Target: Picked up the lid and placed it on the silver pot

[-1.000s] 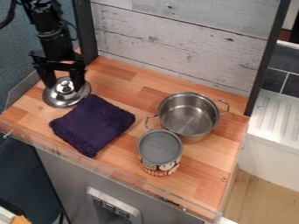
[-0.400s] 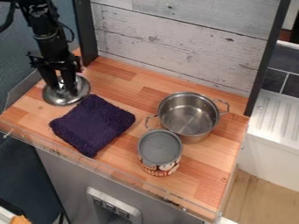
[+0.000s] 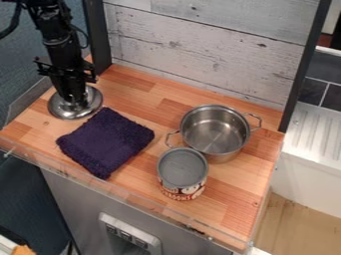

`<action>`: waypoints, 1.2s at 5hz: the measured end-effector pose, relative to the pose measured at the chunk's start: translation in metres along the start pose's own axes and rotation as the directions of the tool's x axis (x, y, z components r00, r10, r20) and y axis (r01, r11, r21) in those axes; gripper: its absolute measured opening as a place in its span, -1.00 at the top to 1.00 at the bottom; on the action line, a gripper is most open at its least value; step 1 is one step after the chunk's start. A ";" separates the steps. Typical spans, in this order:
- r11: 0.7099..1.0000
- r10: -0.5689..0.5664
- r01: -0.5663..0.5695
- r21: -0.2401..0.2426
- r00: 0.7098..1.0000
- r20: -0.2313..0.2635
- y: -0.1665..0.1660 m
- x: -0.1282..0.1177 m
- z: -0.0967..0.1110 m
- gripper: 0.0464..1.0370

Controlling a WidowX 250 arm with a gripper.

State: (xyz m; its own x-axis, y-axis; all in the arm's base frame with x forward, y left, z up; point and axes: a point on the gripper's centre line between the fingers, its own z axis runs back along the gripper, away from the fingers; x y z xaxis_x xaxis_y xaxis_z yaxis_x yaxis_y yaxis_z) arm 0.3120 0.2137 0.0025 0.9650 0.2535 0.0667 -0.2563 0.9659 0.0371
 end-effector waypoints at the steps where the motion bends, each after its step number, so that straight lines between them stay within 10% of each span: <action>1: 0.999 0.000 0.001 -0.034 1.000 0.012 -0.017 -0.003 0.011 0.52; 3: 0.981 -0.170 0.179 -0.069 0.977 0.128 -0.105 -0.001 0.063 0.52; 6: 0.880 -0.464 0.472 -0.049 0.877 0.124 -0.240 -0.028 0.058 0.52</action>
State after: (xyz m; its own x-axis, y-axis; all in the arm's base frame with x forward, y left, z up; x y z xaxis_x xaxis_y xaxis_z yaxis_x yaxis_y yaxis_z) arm 0.3437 -0.0282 0.0500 0.9587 -0.2319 0.1647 0.2327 0.9724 0.0150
